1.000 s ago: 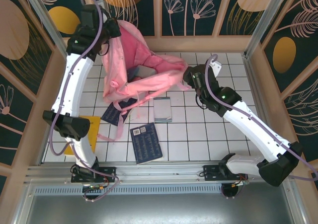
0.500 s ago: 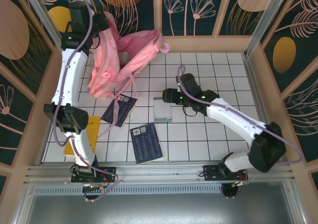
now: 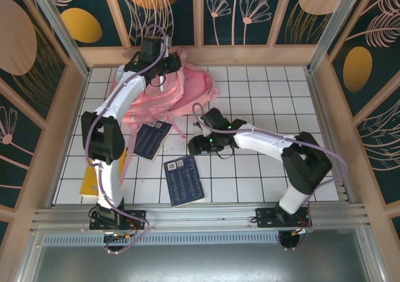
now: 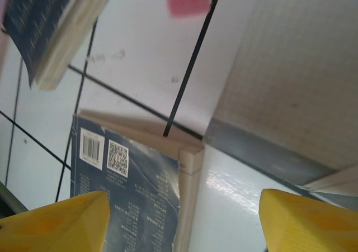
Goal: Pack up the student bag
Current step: Place the student bag at the top-left of the table, then move the book to the bottom-center of the table.
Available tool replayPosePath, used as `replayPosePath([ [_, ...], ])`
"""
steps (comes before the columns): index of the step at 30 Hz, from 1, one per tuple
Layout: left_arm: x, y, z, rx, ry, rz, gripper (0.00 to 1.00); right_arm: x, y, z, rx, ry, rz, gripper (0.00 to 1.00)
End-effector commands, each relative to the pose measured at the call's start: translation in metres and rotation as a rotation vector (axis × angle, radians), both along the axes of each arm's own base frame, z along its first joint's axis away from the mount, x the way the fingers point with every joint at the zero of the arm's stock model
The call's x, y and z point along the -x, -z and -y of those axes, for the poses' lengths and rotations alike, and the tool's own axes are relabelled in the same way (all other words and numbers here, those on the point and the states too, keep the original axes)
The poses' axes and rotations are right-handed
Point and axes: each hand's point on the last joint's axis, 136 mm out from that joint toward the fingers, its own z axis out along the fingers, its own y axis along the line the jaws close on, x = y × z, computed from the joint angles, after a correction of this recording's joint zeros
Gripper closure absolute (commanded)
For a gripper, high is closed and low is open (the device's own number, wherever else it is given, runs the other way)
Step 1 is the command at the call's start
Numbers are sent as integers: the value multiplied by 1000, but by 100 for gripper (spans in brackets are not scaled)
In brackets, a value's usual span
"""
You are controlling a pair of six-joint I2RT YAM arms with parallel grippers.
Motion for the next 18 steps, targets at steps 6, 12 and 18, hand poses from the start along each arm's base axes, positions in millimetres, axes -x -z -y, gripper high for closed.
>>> replayPosePath([
  [6,6,-35,-11,77,-17,49,58,23,44,-18,80,-85,-45,40],
  [12,57,-78,-32,105,-68,98,43,27,51,-21,74,-90,-56,44],
  [18,149,-45,-54,148,-79,19,44,28,50,-26,38,-98,-65,53],
])
